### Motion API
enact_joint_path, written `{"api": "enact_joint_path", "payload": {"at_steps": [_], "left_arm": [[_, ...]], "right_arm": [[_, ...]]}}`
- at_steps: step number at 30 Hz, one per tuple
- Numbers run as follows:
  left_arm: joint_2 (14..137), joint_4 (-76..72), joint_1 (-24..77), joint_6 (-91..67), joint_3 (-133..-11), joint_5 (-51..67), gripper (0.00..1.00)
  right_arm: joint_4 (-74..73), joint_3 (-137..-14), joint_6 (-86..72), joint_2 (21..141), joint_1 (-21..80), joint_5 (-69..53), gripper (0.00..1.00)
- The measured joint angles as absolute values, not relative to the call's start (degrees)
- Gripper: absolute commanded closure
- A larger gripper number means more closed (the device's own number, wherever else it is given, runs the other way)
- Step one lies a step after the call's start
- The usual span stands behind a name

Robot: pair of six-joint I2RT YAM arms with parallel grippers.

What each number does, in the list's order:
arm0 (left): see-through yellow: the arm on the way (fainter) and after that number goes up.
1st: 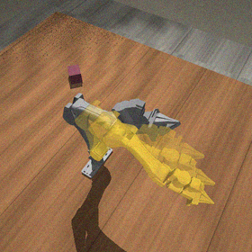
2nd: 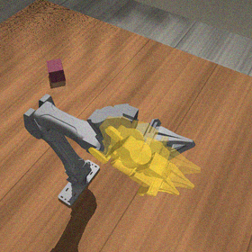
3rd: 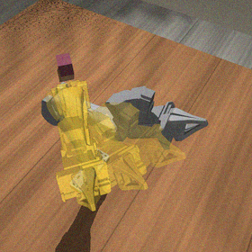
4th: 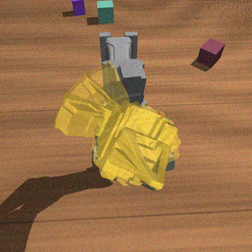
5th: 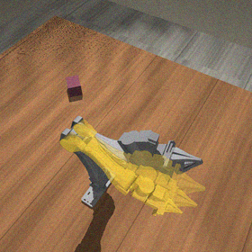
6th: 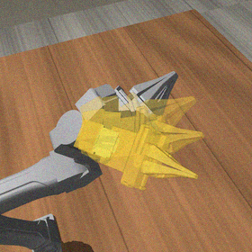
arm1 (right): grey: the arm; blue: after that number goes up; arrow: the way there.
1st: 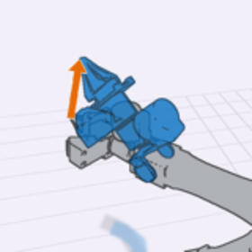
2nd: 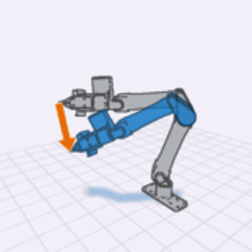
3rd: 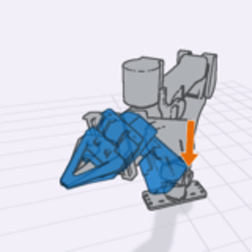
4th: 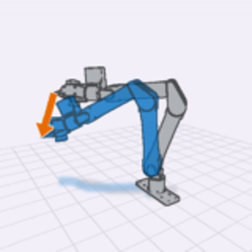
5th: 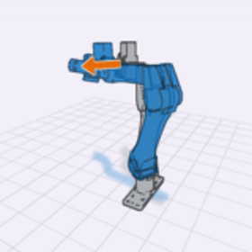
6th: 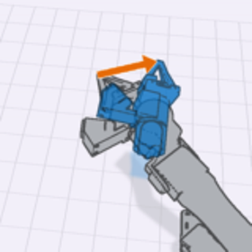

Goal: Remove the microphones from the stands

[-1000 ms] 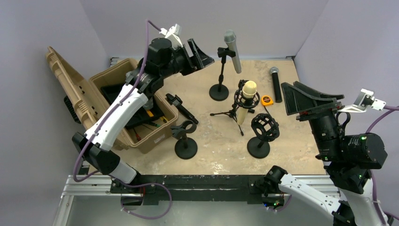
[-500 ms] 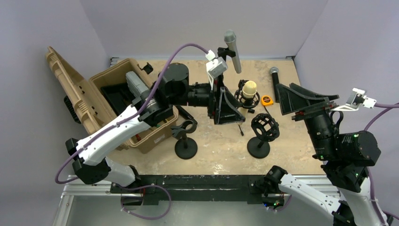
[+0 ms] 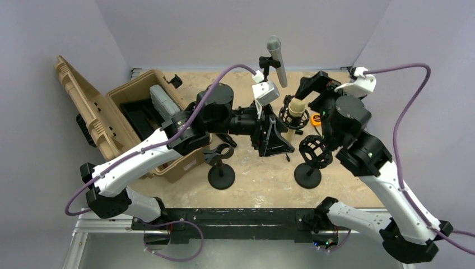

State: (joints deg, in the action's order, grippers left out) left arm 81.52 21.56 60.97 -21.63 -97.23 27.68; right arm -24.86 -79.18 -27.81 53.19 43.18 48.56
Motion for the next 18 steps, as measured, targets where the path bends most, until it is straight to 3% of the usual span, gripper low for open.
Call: {"api": "enact_joint_path", "payload": {"at_steps": [7, 13, 18], "left_arm": [[82.9, 22.3, 65.5, -19.4, -96.8, 22.4, 0.3], [84.9, 25.7, 67.7, -16.6, -96.8, 18.3, 0.29], [84.9, 27.2, 68.0, -14.8, -96.6, 15.8, 0.28]], "right_arm": [[-19.0, -76.1, -19.4, 55.8, 14.1, 36.2, 0.01], [-17.9, -75.6, -19.9, 55.8, 9.7, 30.1, 0.01], [-25.3, -77.6, -25.9, 53.7, 8.6, 30.3, 0.03]]}}
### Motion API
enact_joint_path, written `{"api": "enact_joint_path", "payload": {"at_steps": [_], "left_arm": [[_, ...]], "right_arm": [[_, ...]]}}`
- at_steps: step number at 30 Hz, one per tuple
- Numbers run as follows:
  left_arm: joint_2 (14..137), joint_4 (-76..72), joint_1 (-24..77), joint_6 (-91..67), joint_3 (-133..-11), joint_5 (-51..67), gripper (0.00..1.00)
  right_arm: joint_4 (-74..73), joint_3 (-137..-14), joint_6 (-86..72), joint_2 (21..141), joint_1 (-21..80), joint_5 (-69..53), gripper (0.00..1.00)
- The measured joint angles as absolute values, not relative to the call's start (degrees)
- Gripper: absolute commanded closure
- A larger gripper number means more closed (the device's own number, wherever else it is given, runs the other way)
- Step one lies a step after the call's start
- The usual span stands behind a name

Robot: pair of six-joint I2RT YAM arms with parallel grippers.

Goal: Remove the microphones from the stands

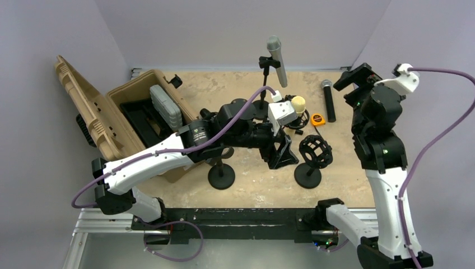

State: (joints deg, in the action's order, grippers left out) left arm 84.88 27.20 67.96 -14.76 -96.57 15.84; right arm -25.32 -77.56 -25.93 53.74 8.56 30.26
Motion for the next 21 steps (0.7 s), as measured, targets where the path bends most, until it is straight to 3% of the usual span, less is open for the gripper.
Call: {"api": "enact_joint_path", "payload": {"at_steps": [6, 12, 21], "left_arm": [[84.7, 27.3, 67.9, -14.3, -94.3, 14.4, 0.28], [82.6, 26.9, 67.9, -14.3, -90.5, 13.4, 0.29], [82.0, 23.6, 67.9, -16.6, -89.3, 14.4, 0.31]], "right_arm": [[-36.5, -82.0, -34.1, 48.8, 8.6, 29.7, 0.01], [-40.3, -74.1, -39.3, 40.4, 8.5, 23.9, 0.02], [-40.5, -65.2, -43.1, 37.4, 8.5, 15.5, 0.29]]}}
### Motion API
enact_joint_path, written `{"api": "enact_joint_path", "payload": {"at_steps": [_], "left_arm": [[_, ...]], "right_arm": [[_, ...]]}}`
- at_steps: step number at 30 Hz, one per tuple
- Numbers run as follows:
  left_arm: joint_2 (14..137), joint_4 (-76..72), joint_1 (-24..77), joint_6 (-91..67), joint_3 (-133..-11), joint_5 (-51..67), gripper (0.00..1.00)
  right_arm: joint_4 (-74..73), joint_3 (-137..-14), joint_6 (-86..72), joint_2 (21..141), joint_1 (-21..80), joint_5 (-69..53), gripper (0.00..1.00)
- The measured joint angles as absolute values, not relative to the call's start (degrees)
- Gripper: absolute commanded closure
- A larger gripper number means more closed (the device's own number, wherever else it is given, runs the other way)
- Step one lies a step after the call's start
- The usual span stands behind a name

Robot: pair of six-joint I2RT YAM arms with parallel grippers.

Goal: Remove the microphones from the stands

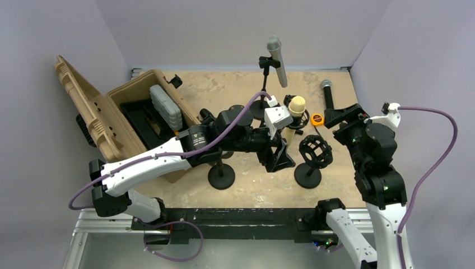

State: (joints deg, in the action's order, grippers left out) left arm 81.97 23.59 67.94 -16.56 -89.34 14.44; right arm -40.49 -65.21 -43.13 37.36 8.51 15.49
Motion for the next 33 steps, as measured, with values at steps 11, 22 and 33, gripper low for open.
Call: {"api": "enact_joint_path", "payload": {"at_steps": [11, 22, 33], "left_arm": [[86.4, 22.7, 67.9, -19.4, -90.1, 16.4, 0.33], [87.9, 22.7, 67.9, -20.6, -90.9, 17.9, 0.33], [87.9, 22.8, 67.9, -21.0, -91.5, 18.3, 0.33]], "right_arm": [[-34.6, -57.2, -50.2, 28.6, 8.5, 4.4, 0.43], [-21.4, -47.8, -53.1, 22.9, 8.5, 0.5, 0.41], [-17.1, -45.3, -53.1, 24.7, 8.5, 1.4, 0.41]]}}
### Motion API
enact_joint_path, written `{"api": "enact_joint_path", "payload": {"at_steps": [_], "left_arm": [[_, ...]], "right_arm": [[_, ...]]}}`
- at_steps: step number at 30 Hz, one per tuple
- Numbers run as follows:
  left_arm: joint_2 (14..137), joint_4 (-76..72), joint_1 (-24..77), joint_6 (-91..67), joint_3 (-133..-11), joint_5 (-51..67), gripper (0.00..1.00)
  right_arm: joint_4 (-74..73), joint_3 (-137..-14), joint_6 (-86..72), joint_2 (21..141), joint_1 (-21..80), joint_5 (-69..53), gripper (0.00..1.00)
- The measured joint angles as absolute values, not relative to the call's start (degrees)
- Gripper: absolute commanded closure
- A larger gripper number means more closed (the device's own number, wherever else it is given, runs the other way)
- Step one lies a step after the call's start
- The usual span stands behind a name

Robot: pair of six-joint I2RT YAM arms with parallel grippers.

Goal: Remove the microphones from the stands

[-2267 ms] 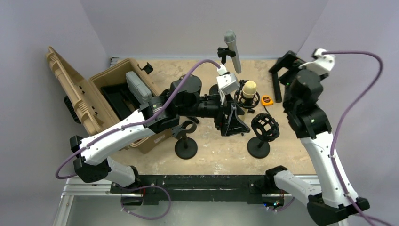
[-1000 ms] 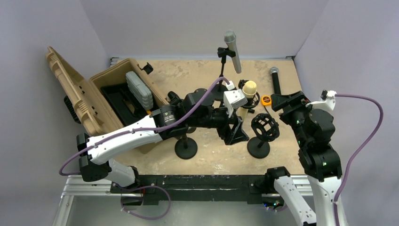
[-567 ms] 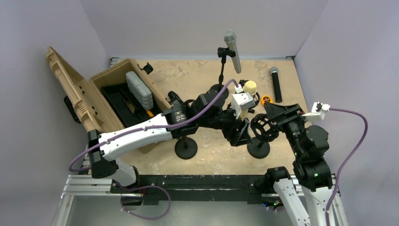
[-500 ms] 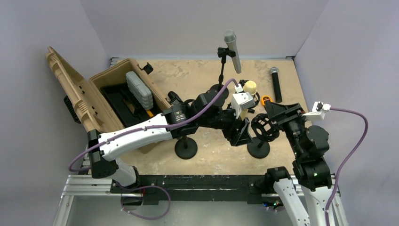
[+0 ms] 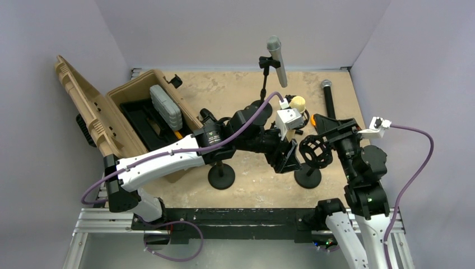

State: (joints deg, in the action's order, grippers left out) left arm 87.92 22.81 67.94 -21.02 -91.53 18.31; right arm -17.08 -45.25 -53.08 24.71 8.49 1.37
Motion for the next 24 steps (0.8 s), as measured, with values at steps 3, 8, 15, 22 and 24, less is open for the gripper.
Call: {"api": "enact_joint_path", "payload": {"at_steps": [3, 8, 15, 22, 24], "left_arm": [[87.9, 22.8, 67.9, -21.0, -91.5, 18.5, 0.33], [87.9, 23.0, 67.9, -21.0, -91.5, 18.7, 0.33], [88.1, 23.0, 67.9, -21.1, -91.5, 18.6, 0.32], [92.0, 23.5, 67.9, -22.0, -92.7, 15.8, 0.34], [92.6, 24.3, 67.9, -23.3, -92.7, 13.8, 0.35]], "right_arm": [[-16.0, -42.6, -53.2, 24.5, 8.5, 1.3, 0.41], [-15.7, -40.1, -53.6, 24.4, 8.5, 1.4, 0.41], [-15.3, -39.0, -53.8, 24.4, 8.5, 1.8, 0.39], [-17.2, -43.6, -51.1, 26.0, 8.5, 5.0, 0.32], [-17.2, -45.5, -49.8, 26.1, 8.5, 5.5, 0.31]]}}
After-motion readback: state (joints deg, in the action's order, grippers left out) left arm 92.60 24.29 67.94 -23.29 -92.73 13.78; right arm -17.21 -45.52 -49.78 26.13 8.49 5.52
